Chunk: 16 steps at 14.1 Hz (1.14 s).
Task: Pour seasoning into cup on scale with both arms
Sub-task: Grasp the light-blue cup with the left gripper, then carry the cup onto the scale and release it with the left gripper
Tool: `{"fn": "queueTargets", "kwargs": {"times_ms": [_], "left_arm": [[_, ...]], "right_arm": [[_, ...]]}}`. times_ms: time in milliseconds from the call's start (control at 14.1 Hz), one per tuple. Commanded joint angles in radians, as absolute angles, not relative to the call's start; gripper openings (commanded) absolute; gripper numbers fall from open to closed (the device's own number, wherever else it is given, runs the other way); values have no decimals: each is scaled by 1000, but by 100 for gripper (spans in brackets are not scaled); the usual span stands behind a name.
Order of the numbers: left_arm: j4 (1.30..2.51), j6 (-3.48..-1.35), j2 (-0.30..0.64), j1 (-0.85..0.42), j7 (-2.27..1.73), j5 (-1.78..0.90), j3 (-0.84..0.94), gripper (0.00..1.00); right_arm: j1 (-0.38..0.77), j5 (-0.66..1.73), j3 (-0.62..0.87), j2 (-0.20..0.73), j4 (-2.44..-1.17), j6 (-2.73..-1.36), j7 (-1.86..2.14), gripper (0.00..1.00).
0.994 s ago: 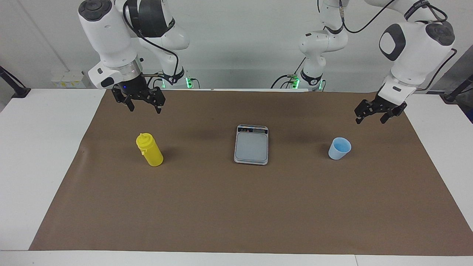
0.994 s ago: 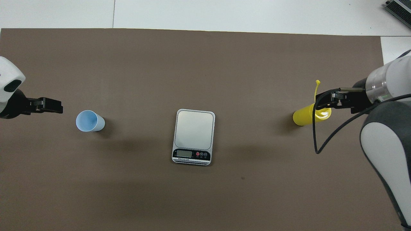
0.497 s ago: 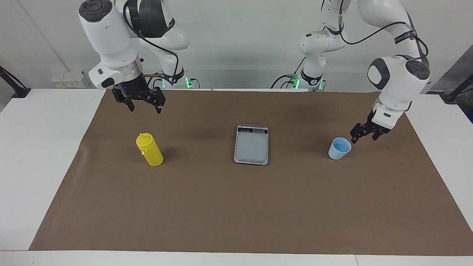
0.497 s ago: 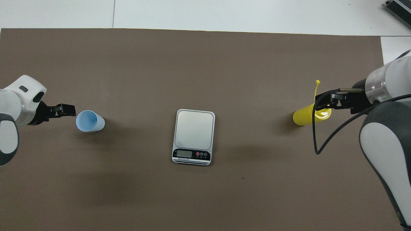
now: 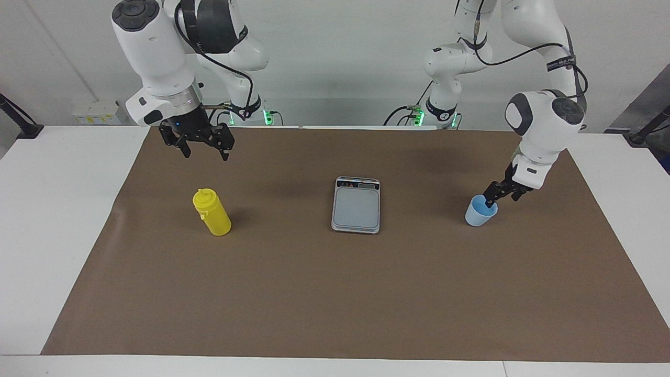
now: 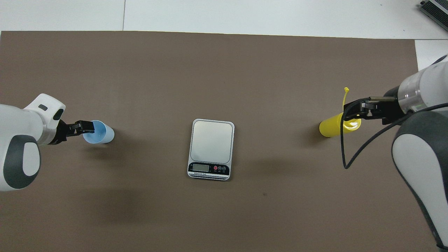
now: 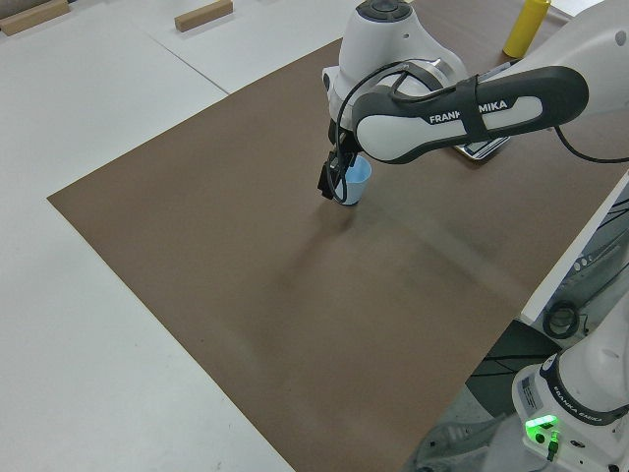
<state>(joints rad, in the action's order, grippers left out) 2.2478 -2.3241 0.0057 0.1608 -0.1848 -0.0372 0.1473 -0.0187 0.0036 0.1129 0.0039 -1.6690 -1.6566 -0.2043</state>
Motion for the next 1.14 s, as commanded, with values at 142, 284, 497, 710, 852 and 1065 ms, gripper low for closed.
{"fn": "queueTargets", "kwargs": {"times_ms": [142, 284, 497, 710, 852, 1065], "left_arm": [[2295, -2413, 38, 121, -215, -52, 140, 100], [2295, -2413, 41, 120, -227, -51, 141, 77], [2296, -2414, 55, 118, -224, -51, 140, 30], [2295, -2408, 57, 118, -209, -51, 140, 0], [2263, -2373, 63, 120, -215, -51, 140, 0], [2081, -2173, 78, 110, -210, -48, 138, 0]], "right_arm": [[-28, 5, 117, -23, -1697, -1655, -183, 100], [-28, 5, 117, -23, -1697, -1655, -183, 100], [-28, 5, 117, -23, -1698, -1655, -183, 100], [-28, 5, 117, -28, -1703, -1657, -183, 100], [-28, 5, 117, -28, -1704, -1658, -183, 100], [-28, 5, 117, -29, -1704, -1658, -183, 100]]}}
